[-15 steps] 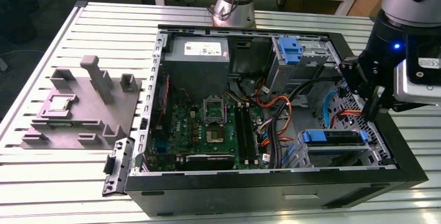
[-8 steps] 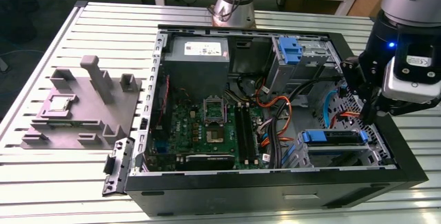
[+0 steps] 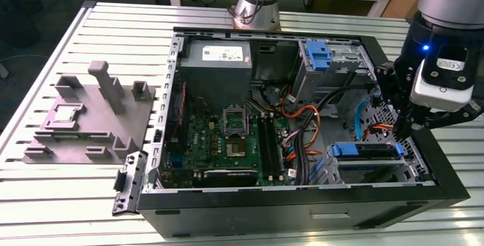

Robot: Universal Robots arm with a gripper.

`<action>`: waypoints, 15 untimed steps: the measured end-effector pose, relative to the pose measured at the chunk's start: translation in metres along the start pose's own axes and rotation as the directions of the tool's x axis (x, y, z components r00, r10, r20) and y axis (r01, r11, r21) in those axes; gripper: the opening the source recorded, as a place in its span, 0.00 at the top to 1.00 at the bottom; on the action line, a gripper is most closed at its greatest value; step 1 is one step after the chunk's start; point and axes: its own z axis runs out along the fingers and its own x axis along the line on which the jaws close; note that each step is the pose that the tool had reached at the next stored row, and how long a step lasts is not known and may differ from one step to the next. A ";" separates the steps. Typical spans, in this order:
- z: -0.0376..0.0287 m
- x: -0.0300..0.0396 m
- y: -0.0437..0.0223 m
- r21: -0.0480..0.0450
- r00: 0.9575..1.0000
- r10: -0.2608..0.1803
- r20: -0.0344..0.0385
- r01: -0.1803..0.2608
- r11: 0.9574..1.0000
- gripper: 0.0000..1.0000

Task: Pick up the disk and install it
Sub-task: 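Insert the first disk wire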

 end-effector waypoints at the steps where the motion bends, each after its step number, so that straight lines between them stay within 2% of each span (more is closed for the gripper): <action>1: 0.0000 0.0000 0.0000 0.000 1.000 0.000 0.000 0.000 1.000 0.83; 5: 0.0001 0.0001 0.0000 0.000 1.000 0.002 0.000 -0.002 1.000 0.83; 7: 0.0002 0.0004 0.0001 0.004 1.000 0.015 0.001 -0.015 1.000 0.83; 11: 0.0007 0.0005 0.0000 0.022 0.996 0.084 0.008 -0.085 0.996 0.83; 15: 0.0016 0.0008 -0.0001 0.038 0.989 0.148 0.015 -0.148 0.988 0.83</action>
